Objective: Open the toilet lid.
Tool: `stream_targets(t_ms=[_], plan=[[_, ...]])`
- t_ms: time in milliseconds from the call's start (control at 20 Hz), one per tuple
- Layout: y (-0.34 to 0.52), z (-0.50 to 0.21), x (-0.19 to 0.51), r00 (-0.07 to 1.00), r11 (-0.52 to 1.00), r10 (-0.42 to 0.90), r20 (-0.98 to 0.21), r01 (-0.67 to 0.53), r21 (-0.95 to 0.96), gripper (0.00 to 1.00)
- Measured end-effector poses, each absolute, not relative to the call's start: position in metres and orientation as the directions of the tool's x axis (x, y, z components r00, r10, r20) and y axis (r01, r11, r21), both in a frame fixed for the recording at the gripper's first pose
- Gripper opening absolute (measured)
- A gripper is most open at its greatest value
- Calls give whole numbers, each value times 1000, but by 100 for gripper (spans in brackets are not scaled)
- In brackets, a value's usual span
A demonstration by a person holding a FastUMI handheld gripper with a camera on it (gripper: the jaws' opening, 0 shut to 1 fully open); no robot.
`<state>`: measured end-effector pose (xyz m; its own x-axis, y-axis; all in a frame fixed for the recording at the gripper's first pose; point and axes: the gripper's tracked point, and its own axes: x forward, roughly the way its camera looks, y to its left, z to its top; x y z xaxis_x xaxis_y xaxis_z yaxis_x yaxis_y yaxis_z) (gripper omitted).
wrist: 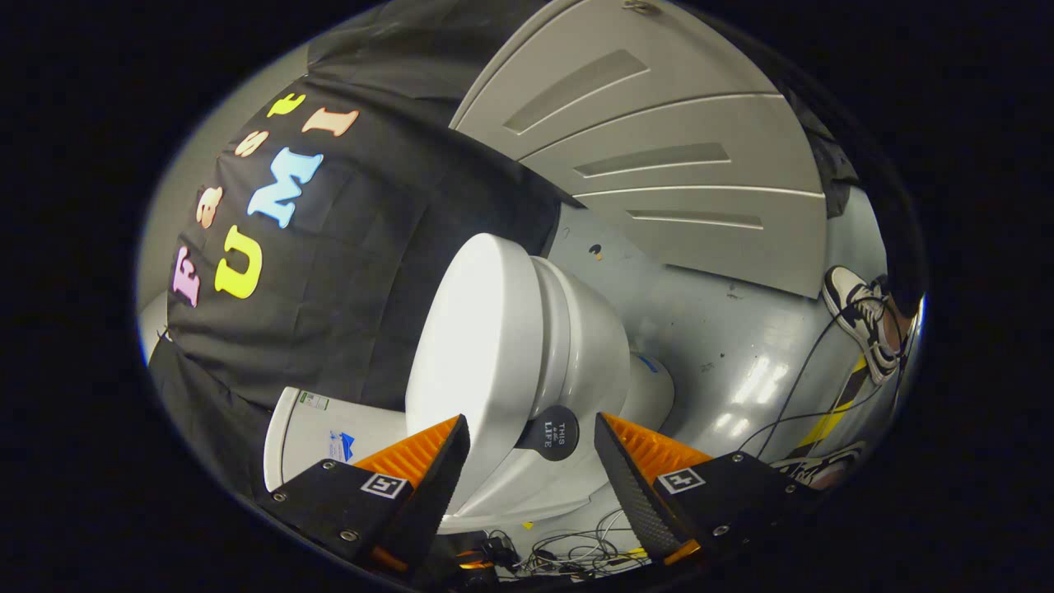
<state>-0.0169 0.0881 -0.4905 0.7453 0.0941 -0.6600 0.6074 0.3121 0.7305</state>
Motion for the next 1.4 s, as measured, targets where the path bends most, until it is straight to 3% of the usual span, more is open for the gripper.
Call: stream_targets(t_ms=[250,350,500,650,800,950,1100,1400], plan=[[96,-506,-8,768,224,129,-628,594,773,82],[97,-514,-8,765,203,131,-630,601,773,73],[99,-517,-5,777,186,132,-616,591,785,47],[102,-523,-3,776,223,146,-614,579,784,38],[98,-526,-2,782,215,148,-606,572,791,21],[98,-519,-2,799,204,139,-585,555,806,15],[98,-515,-2,796,197,136,-590,561,804,0],[99,-513,-4,768,233,111,-631,597,767,0]])
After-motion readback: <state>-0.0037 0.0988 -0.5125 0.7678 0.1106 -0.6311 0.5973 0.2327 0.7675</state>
